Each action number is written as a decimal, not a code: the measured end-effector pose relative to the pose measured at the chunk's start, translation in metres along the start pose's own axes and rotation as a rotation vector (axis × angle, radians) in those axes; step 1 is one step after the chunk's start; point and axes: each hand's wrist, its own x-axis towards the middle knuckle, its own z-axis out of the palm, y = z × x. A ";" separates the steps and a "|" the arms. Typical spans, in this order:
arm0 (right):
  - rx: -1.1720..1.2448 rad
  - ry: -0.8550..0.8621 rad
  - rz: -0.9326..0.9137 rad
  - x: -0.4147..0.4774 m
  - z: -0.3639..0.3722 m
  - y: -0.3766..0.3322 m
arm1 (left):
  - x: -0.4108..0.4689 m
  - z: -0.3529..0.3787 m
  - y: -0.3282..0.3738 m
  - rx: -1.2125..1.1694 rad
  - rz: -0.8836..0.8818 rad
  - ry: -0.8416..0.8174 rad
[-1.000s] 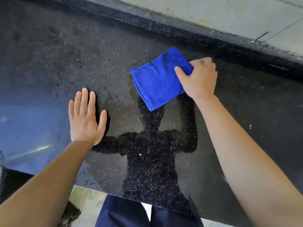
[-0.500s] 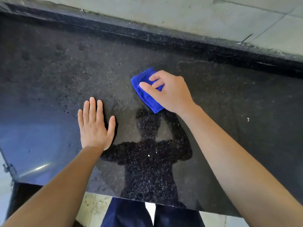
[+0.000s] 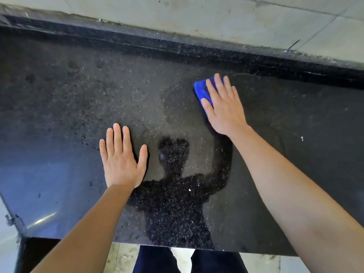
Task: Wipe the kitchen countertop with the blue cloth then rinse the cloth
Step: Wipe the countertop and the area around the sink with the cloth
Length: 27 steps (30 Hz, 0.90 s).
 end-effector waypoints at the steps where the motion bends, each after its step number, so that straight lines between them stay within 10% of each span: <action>1: -0.002 0.029 0.112 0.003 -0.003 0.013 | 0.001 0.000 0.000 0.000 0.000 -0.002; 7: 0.059 0.126 0.543 0.051 -0.004 -0.018 | 0.003 0.000 0.001 0.019 0.010 0.002; 12: -0.023 0.081 -0.037 0.057 0.008 -0.115 | 0.003 0.001 -0.001 0.010 0.005 0.017; 17: -0.089 0.000 -0.339 0.004 0.011 -0.055 | 0.002 0.000 0.000 -0.014 -0.005 0.028; 24: 0.015 0.074 0.356 0.019 -0.012 0.063 | 0.004 0.000 0.002 -0.007 -0.001 0.031; 27: 0.055 0.114 0.304 0.000 0.003 0.003 | 0.003 0.001 0.001 0.007 0.008 0.019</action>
